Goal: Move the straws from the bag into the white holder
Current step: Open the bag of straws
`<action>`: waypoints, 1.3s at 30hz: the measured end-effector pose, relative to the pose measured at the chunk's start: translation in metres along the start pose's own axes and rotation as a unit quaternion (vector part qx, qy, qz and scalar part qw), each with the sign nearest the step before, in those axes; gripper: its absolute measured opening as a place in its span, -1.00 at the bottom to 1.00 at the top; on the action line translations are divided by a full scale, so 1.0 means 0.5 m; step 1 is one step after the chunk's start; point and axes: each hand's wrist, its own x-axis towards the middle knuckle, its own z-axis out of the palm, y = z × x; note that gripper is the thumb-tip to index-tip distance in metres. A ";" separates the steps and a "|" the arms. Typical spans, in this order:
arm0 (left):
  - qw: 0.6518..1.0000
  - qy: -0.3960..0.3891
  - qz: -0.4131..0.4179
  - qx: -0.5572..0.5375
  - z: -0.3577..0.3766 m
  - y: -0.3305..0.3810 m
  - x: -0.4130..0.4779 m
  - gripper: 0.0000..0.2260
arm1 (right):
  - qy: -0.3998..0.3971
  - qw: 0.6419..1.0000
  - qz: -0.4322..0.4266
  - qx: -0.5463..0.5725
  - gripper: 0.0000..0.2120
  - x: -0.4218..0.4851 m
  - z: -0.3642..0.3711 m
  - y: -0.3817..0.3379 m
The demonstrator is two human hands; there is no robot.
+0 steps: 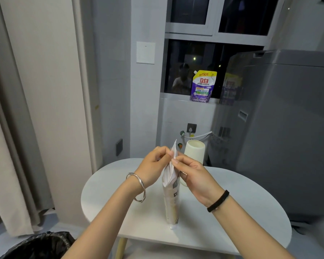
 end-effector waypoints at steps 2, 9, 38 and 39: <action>1.000 0.008 0.009 -0.001 0.006 -0.004 0.001 -0.73 | 0.010 1.000 0.001 0.017 -0.85 0.003 0.001 -0.002; 0.995 0.101 0.014 -0.004 -0.023 -0.013 0.016 -0.71 | 0.083 0.997 0.002 0.001 -0.86 0.021 -0.033 -0.039; 0.769 0.132 -0.242 -0.577 0.048 -0.091 0.060 -0.81 | 0.182 0.971 -0.125 -0.094 -0.86 0.090 -0.033 0.047; 0.793 0.160 -0.232 -0.540 0.061 -0.103 0.060 -0.77 | 0.214 0.974 -0.069 0.020 -0.80 0.091 -0.030 0.072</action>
